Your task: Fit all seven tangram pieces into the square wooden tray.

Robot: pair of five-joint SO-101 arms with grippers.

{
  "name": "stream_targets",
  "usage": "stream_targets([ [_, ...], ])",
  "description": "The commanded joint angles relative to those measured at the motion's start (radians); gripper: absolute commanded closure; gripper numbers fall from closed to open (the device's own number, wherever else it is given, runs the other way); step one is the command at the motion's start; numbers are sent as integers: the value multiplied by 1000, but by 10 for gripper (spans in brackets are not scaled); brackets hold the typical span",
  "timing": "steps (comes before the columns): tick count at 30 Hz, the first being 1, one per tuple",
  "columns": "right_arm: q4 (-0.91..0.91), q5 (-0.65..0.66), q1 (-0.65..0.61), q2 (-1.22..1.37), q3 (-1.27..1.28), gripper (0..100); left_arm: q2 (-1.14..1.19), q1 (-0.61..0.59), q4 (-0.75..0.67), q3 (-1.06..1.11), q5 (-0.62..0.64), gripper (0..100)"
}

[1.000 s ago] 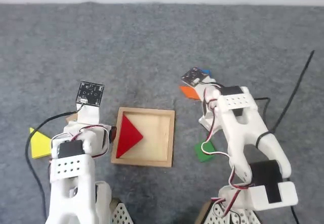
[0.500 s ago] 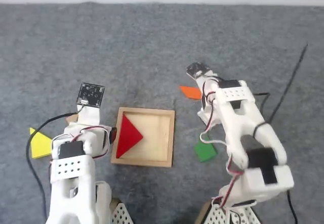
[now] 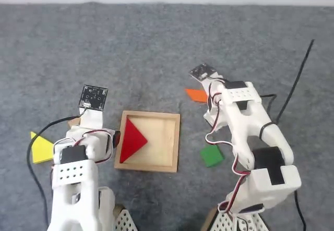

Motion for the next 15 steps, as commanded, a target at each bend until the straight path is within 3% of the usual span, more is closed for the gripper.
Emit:
stream_targets([
  [1,-7,5,-33,-7,-52,742,-23,-5,-18,-10,-14,746],
  [9,-36,-109,-30,-2,-46,747,-23,-5,-18,-10,-14,746],
  [15,-35,-107,-13,53,-49,865,-23,-5,-18,-10,-14,746],
])
